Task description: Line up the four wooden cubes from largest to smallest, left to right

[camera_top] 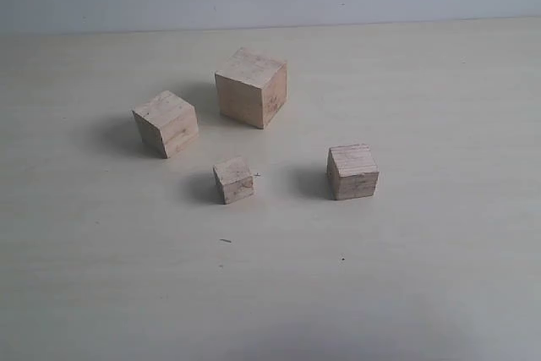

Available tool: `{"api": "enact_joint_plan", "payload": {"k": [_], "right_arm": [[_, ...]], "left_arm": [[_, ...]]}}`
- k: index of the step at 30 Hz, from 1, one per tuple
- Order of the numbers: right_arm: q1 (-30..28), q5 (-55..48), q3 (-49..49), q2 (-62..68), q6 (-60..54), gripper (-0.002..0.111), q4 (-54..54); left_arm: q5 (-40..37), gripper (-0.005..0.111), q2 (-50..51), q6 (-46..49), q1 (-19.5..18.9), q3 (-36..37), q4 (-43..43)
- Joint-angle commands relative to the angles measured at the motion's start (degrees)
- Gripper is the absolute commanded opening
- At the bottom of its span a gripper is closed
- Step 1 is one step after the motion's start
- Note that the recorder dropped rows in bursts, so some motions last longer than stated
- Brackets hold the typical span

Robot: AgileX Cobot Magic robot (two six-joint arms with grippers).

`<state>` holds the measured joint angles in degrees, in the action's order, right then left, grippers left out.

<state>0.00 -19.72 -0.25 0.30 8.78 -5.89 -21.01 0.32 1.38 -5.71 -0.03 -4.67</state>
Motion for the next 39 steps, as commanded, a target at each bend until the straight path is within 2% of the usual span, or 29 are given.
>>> {"api": "enact_joint_plan", "payload": {"k": [1, 9, 14, 21, 23, 27, 29, 32, 35, 39], "right_arm": [[-0.01, 0.31, 0.25, -0.30, -0.20, 0.000, -0.18], [-0.01, 0.80, 0.25, -0.30, -0.20, 0.000, -0.51], [-0.01, 10.85, 0.25, -0.30, 0.54, 0.000, 1.73], [-0.01, 14.66, 0.25, -0.30, -1.93, 0.000, 0.77], [-0.01, 19.23, 0.25, -0.30, -2.23, 0.000, 0.89], [-0.01, 36.25, 0.25, -0.30, -1.05, 0.000, 1.00], [-0.01, 39.37, 0.25, -0.30, 2.79, 0.000, 2.45], [-0.01, 39.09, -4.27, -0.30, 8.07, 0.000, 2.47], [-0.01, 27.86, -17.39, 4.67, 9.20, 0.000, 2.47], [-0.01, 20.68, -29.41, 15.38, 9.32, 0.000, 2.47]], "left_arm": [[0.68, 0.000, -0.32, -0.19, 0.36, 0.03, -0.10], [0.68, 0.000, -0.32, -0.22, 0.63, 0.03, -0.10], [0.68, 0.000, -0.32, -0.12, 0.62, 0.03, -0.10], [0.68, 0.000, -0.32, -0.12, 0.62, 0.03, -0.10], [0.68, 0.000, -0.32, -0.12, 0.62, 0.03, -0.10], [0.68, 0.000, -0.32, -0.12, 0.62, 0.03, -0.10], [0.68, 0.000, -0.32, -0.12, 0.62, 0.03, -0.10], [0.68, 0.000, -0.32, -0.12, 0.62, 0.03, -0.10], [0.68, 0.000, -0.32, -0.12, 0.62, 0.03, -0.10], [0.68, 0.000, -0.32, -0.12, 0.62, 0.03, -0.10]]}}
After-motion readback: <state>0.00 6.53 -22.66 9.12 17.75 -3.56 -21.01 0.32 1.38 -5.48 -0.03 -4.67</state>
